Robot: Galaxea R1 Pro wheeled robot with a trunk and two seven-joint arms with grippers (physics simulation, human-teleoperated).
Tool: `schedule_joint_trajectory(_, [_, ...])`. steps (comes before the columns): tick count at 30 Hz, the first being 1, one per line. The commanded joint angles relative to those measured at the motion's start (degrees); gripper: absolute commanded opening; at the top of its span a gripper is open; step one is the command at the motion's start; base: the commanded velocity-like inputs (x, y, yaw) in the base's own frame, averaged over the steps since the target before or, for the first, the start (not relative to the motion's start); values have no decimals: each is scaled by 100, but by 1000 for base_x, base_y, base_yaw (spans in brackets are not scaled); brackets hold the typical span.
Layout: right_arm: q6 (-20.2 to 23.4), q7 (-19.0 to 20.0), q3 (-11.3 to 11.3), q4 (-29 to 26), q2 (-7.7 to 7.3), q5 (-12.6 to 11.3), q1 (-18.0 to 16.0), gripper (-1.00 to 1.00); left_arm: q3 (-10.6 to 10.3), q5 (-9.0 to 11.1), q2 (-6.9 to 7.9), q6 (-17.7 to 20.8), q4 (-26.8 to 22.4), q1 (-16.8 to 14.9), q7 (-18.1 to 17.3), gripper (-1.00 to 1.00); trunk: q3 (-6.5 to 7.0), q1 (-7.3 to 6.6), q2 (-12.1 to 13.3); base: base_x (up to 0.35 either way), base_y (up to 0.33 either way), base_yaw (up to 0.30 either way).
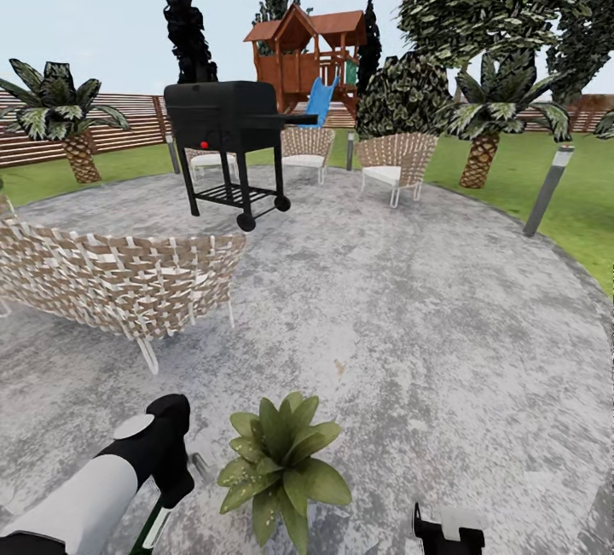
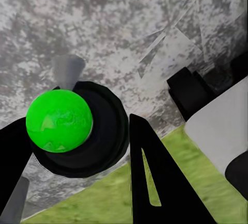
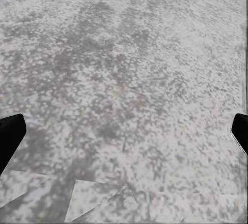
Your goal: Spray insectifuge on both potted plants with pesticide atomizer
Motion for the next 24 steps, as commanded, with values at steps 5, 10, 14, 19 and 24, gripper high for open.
schedule_joint_trajectory(5, [-10,-13,50,-1,-1,-48,0,100,-28,-34,52,26,-22,-48,-78,-100,-6,-1,-2,-141,-247,2])
schedule_joint_trajectory(10, [-10,-13,51,-1,0,-48,1,100,-21,-42,58,24,-22,-100,-88,-100,-6,-1,-2,-231,-204,194])
schedule_joint_trajectory(14, [-10,-13,52,-1,0,-48,-1,100,-18,-35,32,47,-28,-115,-114,-100,-6,-1,-2,-190,-218,272])
schedule_joint_trajectory(19, [-10,-13,58,-1,0,-48,-2,100,-27,-48,20,56,-256,-108,-140,-100,-6,-1,-2,-44,-263,62])
schedule_joint_trajectory(24, [-10,-13,59,-1,8,-48,-1,100,-27,-51,20,51,-260,-94,-131,-100,-6,-1,-2,0,-274,202])
